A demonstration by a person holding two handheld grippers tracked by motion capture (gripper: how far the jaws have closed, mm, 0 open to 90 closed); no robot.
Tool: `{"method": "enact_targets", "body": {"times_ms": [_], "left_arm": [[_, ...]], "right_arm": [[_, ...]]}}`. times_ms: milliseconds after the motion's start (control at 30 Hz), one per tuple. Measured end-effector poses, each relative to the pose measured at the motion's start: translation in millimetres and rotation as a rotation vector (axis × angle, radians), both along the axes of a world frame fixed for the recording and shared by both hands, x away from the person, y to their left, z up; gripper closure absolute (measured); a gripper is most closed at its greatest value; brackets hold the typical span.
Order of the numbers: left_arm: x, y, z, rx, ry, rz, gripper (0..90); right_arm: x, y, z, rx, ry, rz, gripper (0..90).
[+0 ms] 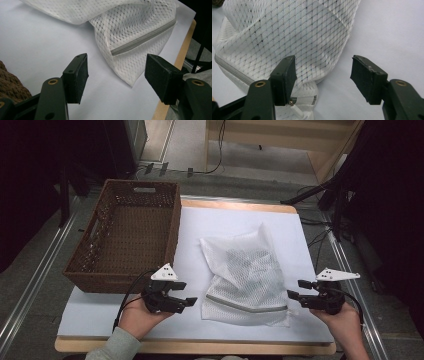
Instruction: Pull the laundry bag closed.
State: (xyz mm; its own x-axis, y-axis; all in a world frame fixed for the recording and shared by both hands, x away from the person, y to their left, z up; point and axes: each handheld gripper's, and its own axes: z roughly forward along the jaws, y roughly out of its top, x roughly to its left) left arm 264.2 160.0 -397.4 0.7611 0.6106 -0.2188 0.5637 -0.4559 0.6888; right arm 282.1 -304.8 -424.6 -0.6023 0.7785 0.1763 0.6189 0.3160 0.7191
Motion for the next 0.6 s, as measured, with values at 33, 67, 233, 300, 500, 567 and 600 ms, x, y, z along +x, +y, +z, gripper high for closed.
{"method": "enact_targets", "body": {"times_ms": [33, 67, 233, 300, 500, 567, 600], "left_arm": [[0.3, 0.2, -0.5, -0.002, 0.002, -0.004, 35.7], [0.4, 0.3, -0.5, 0.001, 0.003, -0.003, 35.7], [0.6, -0.2, -1.5, 0.007, 0.007, 0.003, 35.7], [0.7, -0.3, -1.7, 0.011, 0.007, 0.002, 35.7], [1.1, -0.7, -2.7, 0.005, 0.004, -0.002, 35.2], [1.0, -1.0, -3.4, 0.000, 0.002, -0.002, 34.9], [1.0, -1.1, -3.6, -0.001, 0.005, -0.004, 34.8]], "right_arm": [[0.0, 0.2, -0.1, 0.000, 0.002, 0.001, 37.4], [0.0, 0.1, -0.3, 0.000, 0.003, 0.002, 37.3], [-0.1, 0.1, -0.9, -0.002, 0.005, 0.004, 37.3], [-0.1, 0.0, -1.1, -0.002, 0.005, 0.005, 37.3], [-0.3, -0.3, -1.7, -0.001, 0.011, 0.001, 37.0], [-0.1, -0.3, -1.9, -0.001, 0.011, -0.001, 36.5], [0.2, -0.3, -2.1, -0.001, 0.011, -0.001, 36.4]]}}
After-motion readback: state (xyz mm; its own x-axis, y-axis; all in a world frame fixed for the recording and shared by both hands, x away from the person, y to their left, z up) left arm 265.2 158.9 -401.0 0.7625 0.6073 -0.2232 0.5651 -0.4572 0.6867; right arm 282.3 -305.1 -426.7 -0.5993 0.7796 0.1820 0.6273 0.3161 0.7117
